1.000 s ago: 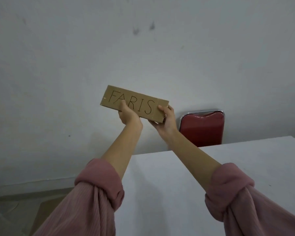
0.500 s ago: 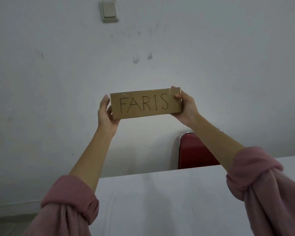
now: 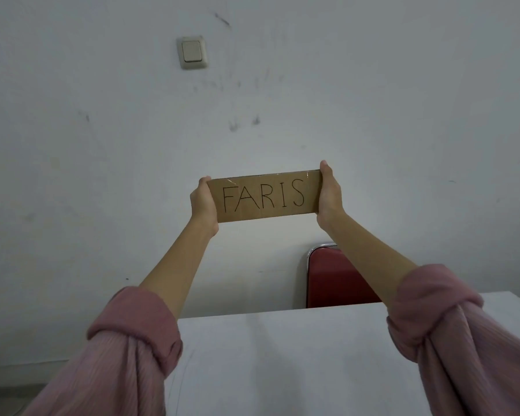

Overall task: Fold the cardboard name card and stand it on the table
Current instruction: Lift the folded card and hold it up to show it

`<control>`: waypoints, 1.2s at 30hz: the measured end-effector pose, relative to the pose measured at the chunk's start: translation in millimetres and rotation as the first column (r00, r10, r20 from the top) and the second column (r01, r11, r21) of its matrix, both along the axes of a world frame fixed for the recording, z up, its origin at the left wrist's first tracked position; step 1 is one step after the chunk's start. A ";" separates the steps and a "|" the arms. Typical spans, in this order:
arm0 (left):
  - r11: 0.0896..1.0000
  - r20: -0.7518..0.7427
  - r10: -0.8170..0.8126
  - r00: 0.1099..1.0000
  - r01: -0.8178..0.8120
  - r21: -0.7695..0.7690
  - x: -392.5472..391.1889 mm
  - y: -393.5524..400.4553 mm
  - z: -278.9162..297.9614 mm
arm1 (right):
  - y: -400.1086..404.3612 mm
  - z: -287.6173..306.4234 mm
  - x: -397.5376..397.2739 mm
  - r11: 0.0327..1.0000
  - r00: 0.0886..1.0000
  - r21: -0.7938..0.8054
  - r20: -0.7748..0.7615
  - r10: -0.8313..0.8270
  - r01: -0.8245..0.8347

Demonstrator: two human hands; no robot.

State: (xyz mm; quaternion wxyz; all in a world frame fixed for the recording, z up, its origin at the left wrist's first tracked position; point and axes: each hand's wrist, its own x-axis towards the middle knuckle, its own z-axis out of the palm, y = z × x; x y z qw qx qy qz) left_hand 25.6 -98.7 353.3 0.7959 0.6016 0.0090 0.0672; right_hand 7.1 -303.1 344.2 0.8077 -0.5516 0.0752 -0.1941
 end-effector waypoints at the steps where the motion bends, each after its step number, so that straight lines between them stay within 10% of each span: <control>1: 1.000 -0.002 0.012 1.000 -0.012 -0.003 -3.5 -1.4 0.7 | -1.3 2.0 -3.3 1.000 1.000 -0.010 0.000 0.002 -0.002; 36: 0.993 0.011 0.109 0.994 -0.110 0.045 -258.7 -50.4 3.4 | -52.6 1.3 -255.1 0.999 0.999 -0.038 0.025 -0.034 0.035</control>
